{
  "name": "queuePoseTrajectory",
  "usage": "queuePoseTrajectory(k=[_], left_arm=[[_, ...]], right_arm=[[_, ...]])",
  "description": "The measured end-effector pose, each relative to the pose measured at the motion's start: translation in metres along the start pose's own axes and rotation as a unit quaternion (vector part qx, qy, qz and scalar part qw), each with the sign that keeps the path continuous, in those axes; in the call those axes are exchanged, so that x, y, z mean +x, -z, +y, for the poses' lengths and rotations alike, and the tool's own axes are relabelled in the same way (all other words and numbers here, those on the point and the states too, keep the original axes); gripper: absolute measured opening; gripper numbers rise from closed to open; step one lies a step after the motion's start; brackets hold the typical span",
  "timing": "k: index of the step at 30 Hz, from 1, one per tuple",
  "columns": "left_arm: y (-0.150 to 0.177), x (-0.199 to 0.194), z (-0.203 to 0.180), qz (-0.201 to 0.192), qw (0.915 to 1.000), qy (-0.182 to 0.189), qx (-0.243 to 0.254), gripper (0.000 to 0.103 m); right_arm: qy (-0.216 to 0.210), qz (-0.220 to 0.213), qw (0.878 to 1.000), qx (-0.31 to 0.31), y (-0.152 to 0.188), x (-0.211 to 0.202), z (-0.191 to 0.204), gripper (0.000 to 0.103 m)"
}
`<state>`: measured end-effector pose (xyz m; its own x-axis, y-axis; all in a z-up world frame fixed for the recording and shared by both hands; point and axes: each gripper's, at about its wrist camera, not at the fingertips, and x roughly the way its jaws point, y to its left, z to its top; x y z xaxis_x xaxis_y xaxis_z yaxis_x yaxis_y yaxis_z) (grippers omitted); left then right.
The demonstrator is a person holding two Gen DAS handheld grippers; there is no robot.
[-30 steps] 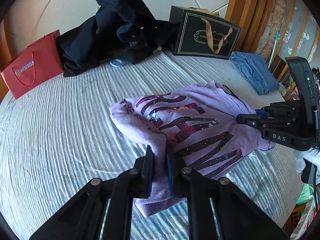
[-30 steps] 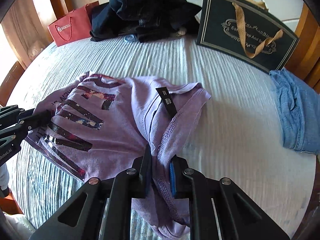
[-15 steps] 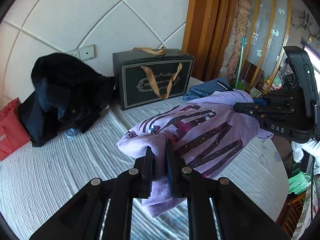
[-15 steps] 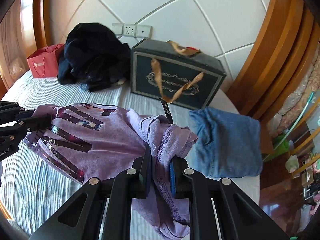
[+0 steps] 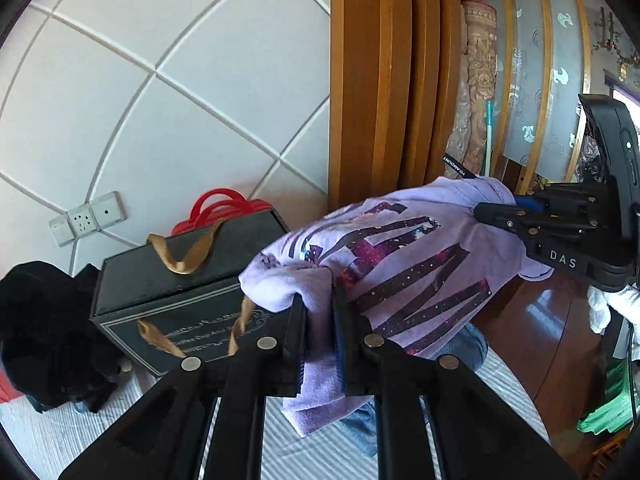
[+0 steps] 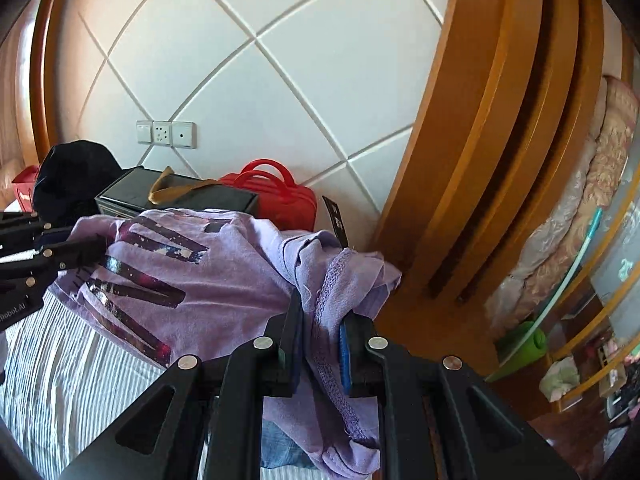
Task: Fold clothes
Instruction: 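Carry the folded shirt with both grippers onto the blue jeans, then release the folded shirt with both grippers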
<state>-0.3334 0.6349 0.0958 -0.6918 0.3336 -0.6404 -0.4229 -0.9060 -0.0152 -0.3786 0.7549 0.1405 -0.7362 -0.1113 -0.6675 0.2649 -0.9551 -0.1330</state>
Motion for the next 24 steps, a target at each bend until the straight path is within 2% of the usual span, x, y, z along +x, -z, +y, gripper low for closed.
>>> queuePoseTrajectory(k=[1, 4, 7, 8, 9, 11, 12, 13, 14, 16, 21, 24], left_arm=[[0.008, 0.017, -0.006, 0.019, 0.9998, 0.003, -0.003, 0.01], [0.049, 0.067, -0.024, 0.086, 0.9963, 0.01, 0.0, 0.011], [0.094, 0.11, -0.04, 0.167, 0.9858, 0.019, 0.002, 0.011], [0.105, 0.116, -0.044, 0.176, 0.9843, 0.012, 0.006, 0.013], [0.111, 0.118, -0.047, 0.176, 0.9844, 0.005, 0.01, 0.015], [0.115, 0.119, -0.048, 0.177, 0.9841, -0.006, 0.011, 0.022], [0.114, 0.118, -0.047, 0.178, 0.9839, -0.007, 0.009, 0.024], [0.113, 0.116, -0.046, 0.179, 0.9838, -0.009, 0.007, 0.03], [0.111, 0.112, -0.046, 0.176, 0.9844, -0.009, 0.007, 0.038], [0.109, 0.1, -0.048, 0.164, 0.9863, -0.008, 0.008, 0.046], [0.106, 0.063, -0.061, 0.125, 0.9919, -0.004, 0.02, 0.047], [0.106, 0.046, -0.068, 0.116, 0.9931, 0.007, 0.015, 0.047]], right_arm=[[-0.013, 0.012, 1.0, 0.013, 0.008, 0.014, -0.012, 0.014], [-0.049, 0.093, 0.994, 0.032, 0.063, 0.068, -0.028, 0.015], [-0.059, 0.175, 0.982, 0.034, 0.118, 0.11, -0.033, 0.017], [-0.065, 0.181, 0.981, 0.037, 0.129, 0.113, -0.035, 0.018], [-0.067, 0.177, 0.981, 0.044, 0.132, 0.11, -0.038, 0.022], [-0.069, 0.165, 0.982, 0.059, 0.134, 0.103, -0.046, 0.037], [-0.067, 0.158, 0.983, 0.066, 0.134, 0.098, -0.05, 0.049], [-0.066, 0.153, 0.983, 0.073, 0.133, 0.092, -0.054, 0.054], [-0.065, 0.148, 0.984, 0.079, 0.133, 0.087, -0.057, 0.054], [-0.06, 0.141, 0.984, 0.088, 0.133, 0.077, -0.061, 0.054], [-0.053, 0.137, 0.984, 0.097, 0.144, 0.063, -0.056, 0.054], [-0.054, 0.135, 0.984, 0.1, 0.152, 0.054, -0.049, 0.054]])
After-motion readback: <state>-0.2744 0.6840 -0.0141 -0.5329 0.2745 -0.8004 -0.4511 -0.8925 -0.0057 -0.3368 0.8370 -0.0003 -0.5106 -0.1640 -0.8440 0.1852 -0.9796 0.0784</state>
